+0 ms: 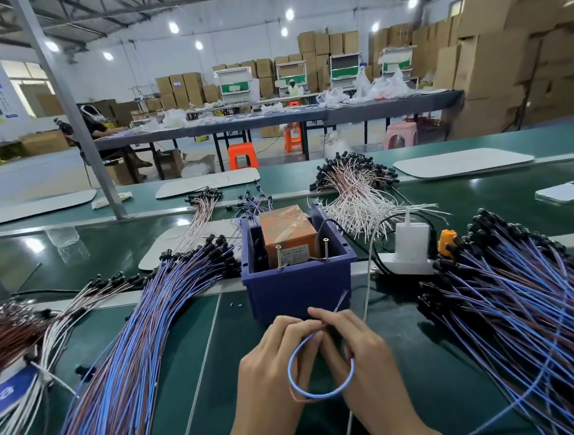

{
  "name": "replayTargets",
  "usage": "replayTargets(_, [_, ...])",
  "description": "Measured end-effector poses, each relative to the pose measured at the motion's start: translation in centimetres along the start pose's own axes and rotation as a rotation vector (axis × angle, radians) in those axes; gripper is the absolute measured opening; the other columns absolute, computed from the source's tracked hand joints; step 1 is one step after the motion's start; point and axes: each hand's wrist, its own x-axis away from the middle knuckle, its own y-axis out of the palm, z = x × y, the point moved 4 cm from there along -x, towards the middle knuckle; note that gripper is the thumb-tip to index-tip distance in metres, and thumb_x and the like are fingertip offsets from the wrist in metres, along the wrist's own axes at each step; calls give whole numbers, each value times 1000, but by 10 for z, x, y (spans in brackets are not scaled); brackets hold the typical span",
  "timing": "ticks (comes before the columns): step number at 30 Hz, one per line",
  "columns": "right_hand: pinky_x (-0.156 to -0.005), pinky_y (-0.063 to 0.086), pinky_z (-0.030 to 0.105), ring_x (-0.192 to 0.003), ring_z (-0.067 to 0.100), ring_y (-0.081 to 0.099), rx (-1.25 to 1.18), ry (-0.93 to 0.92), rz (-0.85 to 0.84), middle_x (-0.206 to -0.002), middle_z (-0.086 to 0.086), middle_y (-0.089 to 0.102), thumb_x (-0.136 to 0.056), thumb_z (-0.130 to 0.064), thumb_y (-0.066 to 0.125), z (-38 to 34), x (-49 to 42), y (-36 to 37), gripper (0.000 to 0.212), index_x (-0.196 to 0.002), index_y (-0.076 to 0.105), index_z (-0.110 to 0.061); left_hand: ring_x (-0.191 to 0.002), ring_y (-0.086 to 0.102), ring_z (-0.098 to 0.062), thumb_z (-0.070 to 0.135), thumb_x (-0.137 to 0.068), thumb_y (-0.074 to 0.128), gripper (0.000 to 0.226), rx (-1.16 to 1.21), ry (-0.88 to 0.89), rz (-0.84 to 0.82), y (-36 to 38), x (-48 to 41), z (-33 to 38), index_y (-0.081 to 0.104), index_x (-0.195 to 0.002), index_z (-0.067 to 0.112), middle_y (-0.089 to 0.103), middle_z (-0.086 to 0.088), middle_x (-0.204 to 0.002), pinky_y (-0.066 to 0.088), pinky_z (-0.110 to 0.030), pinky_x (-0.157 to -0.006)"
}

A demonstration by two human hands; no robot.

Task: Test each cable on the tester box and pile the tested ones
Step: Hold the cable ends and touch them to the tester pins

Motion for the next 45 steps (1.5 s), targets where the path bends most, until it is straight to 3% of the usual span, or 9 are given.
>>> replayTargets(7, [-73,53,27,-84,5,65,23,10,-27,-107,-23,60,-100,-21,61,1,2,2,33,-123,64,-43,-72,63,-8,25,-99,59,17,45,-23,5,-3,0,1,71,-95,13,61,8,-90,52,-32,-55])
replayTargets(19, [-73,51,22,-85,0,62,74,-21,-33,-105,-26,58,-101,-26,57,0,2,1,41,-137,56,-47,-69,64,-9,30,-97,60,19,110,-67,25,-5,-2,-2,70,-90,16,61,10,-86,51,-33,-52])
replayTargets(24, [-67,40,7,-74,-9,55,59,-24,4,-93,-34,58,-99,-38,47,-6,2,-1,42,-140,53,-41,-72,64,-8,31,-97,59,20,95,-66,51,-8,0,-7,68,-90,14,62,11,-90,52,-31,-55])
replayTargets(27, [-64,37,4,-68,-11,54,12,26,103,-82,-36,60,-97,-43,46,-5,2,-6,35,-128,63,-42,-67,59,-1,34,-98,58,12,46,-70,42,-9,2,-9,58,-93,23,61,16,-95,49,-24,-54])
replayTargets(30, [-59,38,8,-65,-3,55,-12,43,188,-80,-34,60,-95,-51,49,-2,2,-13,16,-94,64,-43,-63,61,-2,33,-96,58,13,44,-130,80,-10,5,-14,47,-93,28,62,21,-103,49,-23,-52])
replayTargets(34, [-53,45,28,-56,13,50,-9,6,276,-70,-14,56,-100,-54,47,0,3,-14,36,-73,46,-30,-64,62,-9,20,-96,56,24,80,-247,94,-7,11,-21,41,-97,39,63,17,-99,47,-20,-53])
replayTargets(36, [-52,46,31,-54,14,52,-5,37,306,-74,-12,59,-104,-52,32,2,3,-14,34,-82,49,-32,-63,59,-12,18,-98,45,28,87,-276,72,-5,12,-20,43,-110,43,59,16,-96,44,-18,-54])
replayTargets(40, [-49,40,12,-58,9,60,-22,64,359,-102,-27,61,-101,-45,23,2,1,-15,19,-106,33,-61,-76,55,-13,18,-101,32,44,51,-324,63,1,10,-23,44,-140,33,47,19,-99,45,-24,-61])
replayTargets(45, [-51,41,14,-60,11,60,-70,77,418,-111,-26,61,-103,-41,25,4,-7,-14,21,-115,37,-54,-77,53,-15,29,-106,24,44,36,-384,112,5,0,-30,48,-142,20,42,16,-94,44,-29,-64])
